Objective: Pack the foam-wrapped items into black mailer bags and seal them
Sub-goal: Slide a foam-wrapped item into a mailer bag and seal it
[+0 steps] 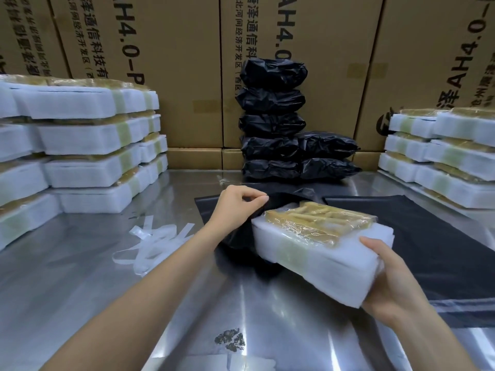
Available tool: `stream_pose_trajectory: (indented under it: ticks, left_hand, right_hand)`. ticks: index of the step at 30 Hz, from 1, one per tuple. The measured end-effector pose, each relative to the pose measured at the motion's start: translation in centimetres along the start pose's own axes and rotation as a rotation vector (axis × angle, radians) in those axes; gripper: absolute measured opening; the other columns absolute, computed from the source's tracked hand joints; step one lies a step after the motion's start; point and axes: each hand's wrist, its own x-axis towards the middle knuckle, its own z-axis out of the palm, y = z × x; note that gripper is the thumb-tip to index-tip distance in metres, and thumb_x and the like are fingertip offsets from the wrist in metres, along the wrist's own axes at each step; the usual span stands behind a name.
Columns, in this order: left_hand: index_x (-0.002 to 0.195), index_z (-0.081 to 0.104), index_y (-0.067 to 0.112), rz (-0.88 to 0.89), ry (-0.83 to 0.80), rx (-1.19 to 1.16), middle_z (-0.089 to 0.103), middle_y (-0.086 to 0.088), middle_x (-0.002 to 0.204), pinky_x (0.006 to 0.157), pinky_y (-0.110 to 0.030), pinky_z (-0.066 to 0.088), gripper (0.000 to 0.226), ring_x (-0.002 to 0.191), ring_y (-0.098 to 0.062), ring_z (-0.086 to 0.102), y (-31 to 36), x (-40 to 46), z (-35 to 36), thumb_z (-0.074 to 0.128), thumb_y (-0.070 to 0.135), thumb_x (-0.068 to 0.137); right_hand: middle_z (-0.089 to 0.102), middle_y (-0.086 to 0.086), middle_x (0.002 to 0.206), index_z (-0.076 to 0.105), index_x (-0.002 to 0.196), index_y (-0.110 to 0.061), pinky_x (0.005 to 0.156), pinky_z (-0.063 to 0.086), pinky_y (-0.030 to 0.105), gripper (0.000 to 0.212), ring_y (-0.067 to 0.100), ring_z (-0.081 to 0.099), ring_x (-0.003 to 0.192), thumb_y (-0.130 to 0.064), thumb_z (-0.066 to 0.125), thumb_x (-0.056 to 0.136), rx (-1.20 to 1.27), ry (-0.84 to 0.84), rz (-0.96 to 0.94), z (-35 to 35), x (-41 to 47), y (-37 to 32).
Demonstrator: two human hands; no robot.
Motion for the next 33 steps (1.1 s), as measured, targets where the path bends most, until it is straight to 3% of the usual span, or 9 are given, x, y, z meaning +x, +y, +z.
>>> stream_pose_trajectory:
  ticks: [3,6,9,13,17,20,24,29,33]
  left_hand:
    - [0.096,0.076,0.024,0.058,-0.089,0.081,0.064,0.023,0.083,0.073,-0.005,0.042,0.013,0.083,0.01,0.058,0.9,0.0,0.4,0.07,0.027,0.085]
    - [0.096,0.076,0.024,0.144,-0.052,0.213,0.06,0.023,0.079,0.069,-0.006,0.039,0.014,0.075,0.007,0.055,1.6,0.1,0.5,0.067,0.026,0.086]
    - [0.101,0.075,0.023,0.194,0.004,0.312,0.064,0.013,0.085,0.075,-0.019,0.041,0.017,0.081,-0.003,0.055,2.0,0.1,0.3,0.064,0.026,0.089]
    - [0.105,0.074,0.02,0.288,0.004,0.352,0.053,0.015,0.073,0.07,-0.02,0.041,0.019,0.076,-0.007,0.054,2.7,-0.1,-0.2,0.061,0.022,0.091]
    - [0.096,0.077,0.019,0.299,-0.063,0.232,0.062,0.022,0.071,0.062,-0.003,0.04,0.016,0.067,0.009,0.057,4.4,-0.4,0.5,0.064,0.02,0.086]
    - [0.098,0.075,0.025,0.156,-0.11,0.332,0.068,0.012,0.074,0.069,-0.024,0.052,0.02,0.072,-0.006,0.061,5.4,0.1,1.6,0.06,0.026,0.085]
    - [0.106,0.068,0.018,0.018,-0.196,0.588,0.07,-0.001,0.096,0.074,-0.032,0.052,0.029,0.09,-0.022,0.064,5.7,1.0,2.2,0.054,0.036,0.09]
    - [0.077,0.063,0.01,0.23,-0.189,0.605,0.069,-0.012,0.083,0.071,-0.038,0.052,0.026,0.082,-0.031,0.063,6.2,0.6,2.7,0.045,0.018,0.094]
    - [0.097,0.071,0.011,0.359,-0.206,0.577,0.072,-0.003,0.099,0.08,-0.039,0.051,0.028,0.094,-0.023,0.063,5.6,-0.7,2.3,0.046,0.023,0.096]
  right_hand:
    - [0.072,0.007,0.109,0.063,0.12,-0.019,0.075,0.055,0.038,0.041,0.024,0.073,0.085,-0.032,0.062,0.082,0.033,0.028,-0.004,0.3,0.1,0.2]
    - [0.072,0.007,0.108,0.063,0.12,-0.018,0.075,0.059,0.041,0.041,0.024,0.072,0.088,-0.031,0.064,0.081,0.076,0.047,-0.029,0.5,0.2,0.4]
    - [0.075,0.005,0.098,0.065,0.115,-0.018,0.061,0.059,0.038,0.035,0.021,0.074,0.077,-0.03,0.064,0.082,0.134,0.065,-0.037,0.5,0.2,0.5]
    - [0.075,0.003,0.088,0.065,0.113,-0.02,0.054,0.057,0.034,0.03,0.02,0.073,0.071,-0.03,0.06,0.085,0.191,0.067,-0.044,0.9,0.2,0.4]
    - [0.071,0.008,0.111,0.059,0.125,-0.018,0.072,0.057,0.038,0.041,0.026,0.07,0.097,-0.023,0.061,0.084,0.1,0.051,-0.135,1.9,0.2,1.4]
    - [0.066,0.012,0.121,0.053,0.132,-0.016,0.086,0.052,0.045,0.051,0.032,0.063,0.111,-0.017,0.065,0.082,0.05,0.062,-0.196,2.8,0.5,2.3]
    - [0.059,0.014,0.13,0.04,0.139,-0.014,0.096,0.048,0.051,0.064,0.034,0.059,0.116,-0.015,0.067,0.081,0.039,0.087,-0.191,2.9,0.7,3.4]
    - [0.065,0.015,0.122,0.051,0.132,-0.013,0.097,0.048,0.049,0.053,0.034,0.062,0.112,-0.017,0.065,0.081,0.053,0.04,-0.101,3.2,1.0,4.1]
    - [0.07,0.013,0.113,0.061,0.123,-0.014,0.088,0.051,0.044,0.04,0.033,0.064,0.108,-0.022,0.057,0.084,0.111,0.029,-0.094,3.2,1.2,4.3]
